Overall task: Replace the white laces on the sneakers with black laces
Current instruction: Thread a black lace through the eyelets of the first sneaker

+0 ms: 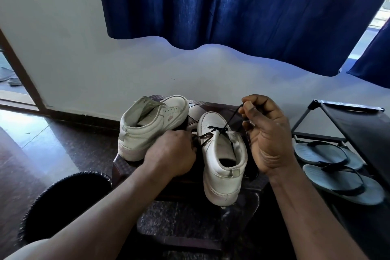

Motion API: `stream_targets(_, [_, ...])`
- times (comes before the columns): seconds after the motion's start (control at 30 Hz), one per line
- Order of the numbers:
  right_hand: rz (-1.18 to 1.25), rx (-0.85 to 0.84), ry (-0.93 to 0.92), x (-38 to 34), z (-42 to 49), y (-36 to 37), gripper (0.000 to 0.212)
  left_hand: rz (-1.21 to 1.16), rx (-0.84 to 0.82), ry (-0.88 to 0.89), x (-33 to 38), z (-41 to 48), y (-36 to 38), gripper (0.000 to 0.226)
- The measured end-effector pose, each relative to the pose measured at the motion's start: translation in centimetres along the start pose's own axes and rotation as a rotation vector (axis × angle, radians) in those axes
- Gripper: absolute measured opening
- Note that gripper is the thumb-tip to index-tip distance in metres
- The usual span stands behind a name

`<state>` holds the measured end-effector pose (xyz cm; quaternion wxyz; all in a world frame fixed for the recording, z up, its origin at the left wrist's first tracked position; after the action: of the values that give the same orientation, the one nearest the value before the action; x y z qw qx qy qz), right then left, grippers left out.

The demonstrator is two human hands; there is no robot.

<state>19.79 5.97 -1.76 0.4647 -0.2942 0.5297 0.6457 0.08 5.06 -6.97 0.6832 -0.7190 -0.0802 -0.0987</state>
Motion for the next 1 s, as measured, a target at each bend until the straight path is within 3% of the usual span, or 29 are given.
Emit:
stream_targets(0.1, [0.004, -0.004, -0.002, 0.0, 0.0, 0.1, 0.020, -0.109, 0.086, 0.043, -0.1, 0.3, -0.6, 0.008])
stream_targets(0.23, [-0.005, -0.015, -0.005, 0.2, 0.0, 0.5, 0.020, -0.565, 0.081, 0.132, 0.9, 1.1, -0.5, 0.007])
stream_targets(0.4, [0.034, -0.034, 0.010, 0.6, -0.2, 1.0, 0.018, -0.664, 0.055, 0.126, 1.8, 1.4, 0.5, 0.013])
stream_targets(0.53, [0.028, -0.037, 0.012, 0.8, -0.2, 0.9, 0.019, -0.599, -0.013, 0.080, 1.5, 1.5, 0.7, 0.020])
stream_targets(0.77, [-0.076, 0.039, 0.068, 1.6, 0.5, -0.8, 0.022, -0.036, -0.087, -0.012, -0.4, 1.3, 0.6, 0.023])
stream_targets(0.9, [-0.046, 0.076, 0.081, 1.4, 0.8, -1.5, 0.019, -0.073, -0.106, -0.006, -0.7, 1.1, 1.1, 0.015])
stream_targets(1.0, [-0.023, 0.078, 0.084, 1.3, 0.9, -1.6, 0.018, -0.306, 0.001, 0.075, -0.1, 1.2, 0.4, 0.008])
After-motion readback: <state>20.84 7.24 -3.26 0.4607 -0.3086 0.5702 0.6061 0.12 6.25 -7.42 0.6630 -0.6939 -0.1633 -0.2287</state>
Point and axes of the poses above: each hand's wrist, its own z-axis towards the middle knuckle, its own y-axis out of the palm, x = y × z, the point moved 7 cm from there along z, towards the middle knuckle, and after that the axes turned 11 degrees about z, right-handed, at the moved point
